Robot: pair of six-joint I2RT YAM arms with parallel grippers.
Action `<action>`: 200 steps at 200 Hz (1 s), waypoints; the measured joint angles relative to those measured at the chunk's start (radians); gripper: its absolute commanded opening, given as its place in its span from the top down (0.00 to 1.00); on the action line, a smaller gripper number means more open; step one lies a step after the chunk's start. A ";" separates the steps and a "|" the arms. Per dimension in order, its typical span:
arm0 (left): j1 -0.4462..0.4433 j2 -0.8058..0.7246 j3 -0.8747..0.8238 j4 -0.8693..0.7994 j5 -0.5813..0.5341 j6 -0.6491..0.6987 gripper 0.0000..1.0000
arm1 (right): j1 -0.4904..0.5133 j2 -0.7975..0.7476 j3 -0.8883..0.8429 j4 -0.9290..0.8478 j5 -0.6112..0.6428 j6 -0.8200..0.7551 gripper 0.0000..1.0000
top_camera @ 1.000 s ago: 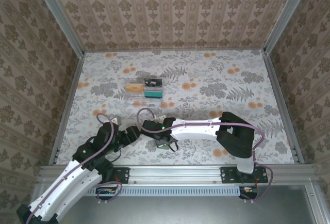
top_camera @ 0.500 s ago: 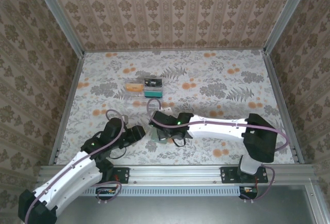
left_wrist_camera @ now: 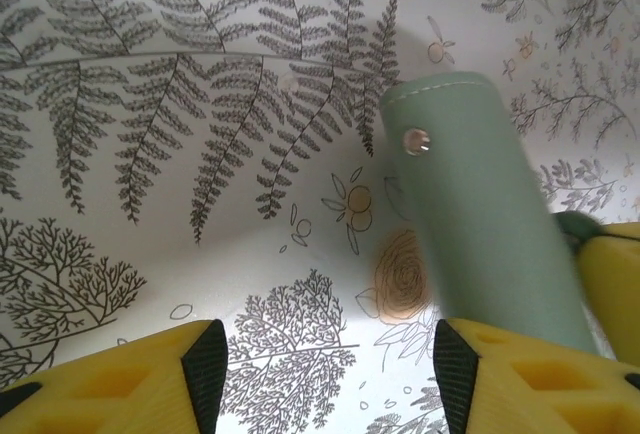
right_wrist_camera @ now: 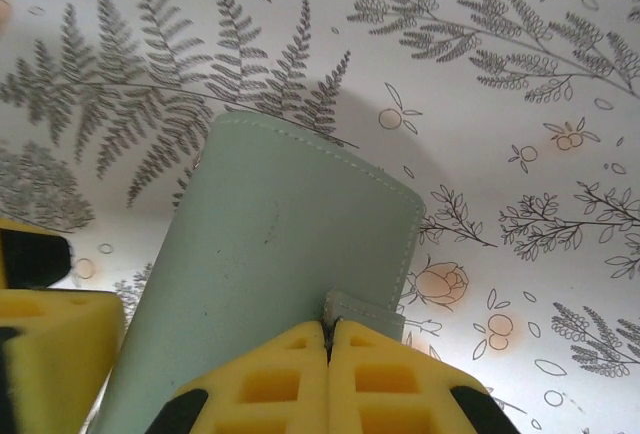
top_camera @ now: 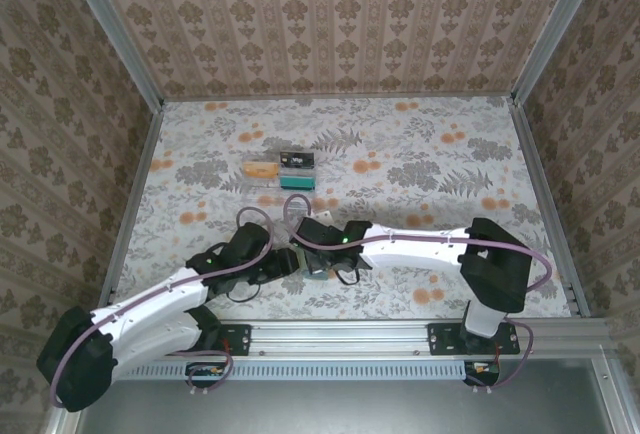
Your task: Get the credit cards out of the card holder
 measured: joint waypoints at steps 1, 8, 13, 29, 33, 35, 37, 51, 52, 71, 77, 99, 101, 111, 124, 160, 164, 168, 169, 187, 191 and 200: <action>0.000 -0.001 0.000 0.001 -0.001 0.000 0.39 | 0.000 0.002 0.000 0.001 0.000 0.000 1.00; 0.000 -0.006 0.000 0.006 -0.005 0.000 0.39 | 0.000 0.010 -0.003 0.009 0.000 0.000 1.00; 0.000 -0.010 0.000 0.010 -0.005 0.000 0.38 | 0.000 0.014 -0.006 0.014 0.000 0.000 1.00; 0.000 -0.018 0.000 0.024 -0.006 0.000 0.37 | 0.000 0.018 -0.017 0.021 -0.001 0.000 1.00; 0.000 -0.018 0.000 0.029 -0.005 0.000 0.36 | 0.000 0.018 -0.018 0.021 -0.002 0.000 1.00; 0.000 -0.018 0.000 0.031 -0.005 0.000 0.36 | 0.000 0.018 -0.018 0.021 -0.002 0.000 1.00; 0.000 -0.018 0.000 0.032 -0.005 0.000 0.35 | 0.000 0.018 -0.018 0.021 -0.002 0.000 1.00; 0.000 -0.011 0.000 0.045 -0.001 0.000 0.32 | 0.000 0.018 -0.020 0.028 -0.004 0.000 1.00; 0.000 -0.010 0.000 0.048 -0.001 0.000 0.32 | 0.000 0.018 -0.021 0.029 -0.004 0.000 1.00; 0.000 0.025 -0.001 0.082 0.011 0.000 0.31 | 0.000 0.018 -0.024 0.045 -0.010 0.000 1.00; 0.000 0.045 -0.001 0.094 0.016 0.000 0.30 | 0.000 0.018 -0.026 0.047 -0.013 0.000 1.00; -0.006 0.127 -0.001 0.129 0.026 0.004 0.32 | 0.000 0.018 -0.027 0.059 -0.025 0.000 1.00; -0.007 0.138 -0.001 0.132 0.026 0.004 0.32 | 0.000 0.018 -0.027 0.061 -0.026 0.000 1.00; -0.012 0.168 -0.001 0.140 0.026 0.005 0.34 | 0.000 0.018 -0.029 0.068 -0.027 0.000 1.00; -0.016 0.202 0.001 0.147 0.021 0.008 0.37 | 0.000 0.018 -0.038 0.081 -0.031 0.001 1.00; -0.023 0.264 0.039 0.115 0.001 0.006 0.36 | -0.005 -0.039 -0.112 0.122 -0.044 0.005 1.00; -0.026 0.272 0.046 0.109 -0.003 0.006 0.36 | -0.006 -0.048 -0.119 0.126 -0.045 0.005 1.00; -0.029 0.280 0.054 0.101 -0.006 0.006 0.36 | -0.008 -0.062 -0.128 0.128 -0.046 0.008 1.00; -0.030 0.282 0.055 0.100 -0.006 0.006 0.36 | -0.009 -0.066 -0.131 0.130 -0.047 0.008 1.00; -0.044 0.315 0.083 0.073 -0.025 0.006 0.35 | -0.016 -0.127 -0.164 0.150 -0.055 0.014 1.00; -0.047 0.324 0.090 0.067 -0.031 0.005 0.35 | -0.018 -0.137 -0.169 0.153 -0.056 0.016 1.00; -0.053 0.341 0.105 0.051 -0.039 0.003 0.35 | -0.023 -0.164 -0.180 0.159 -0.060 0.020 1.00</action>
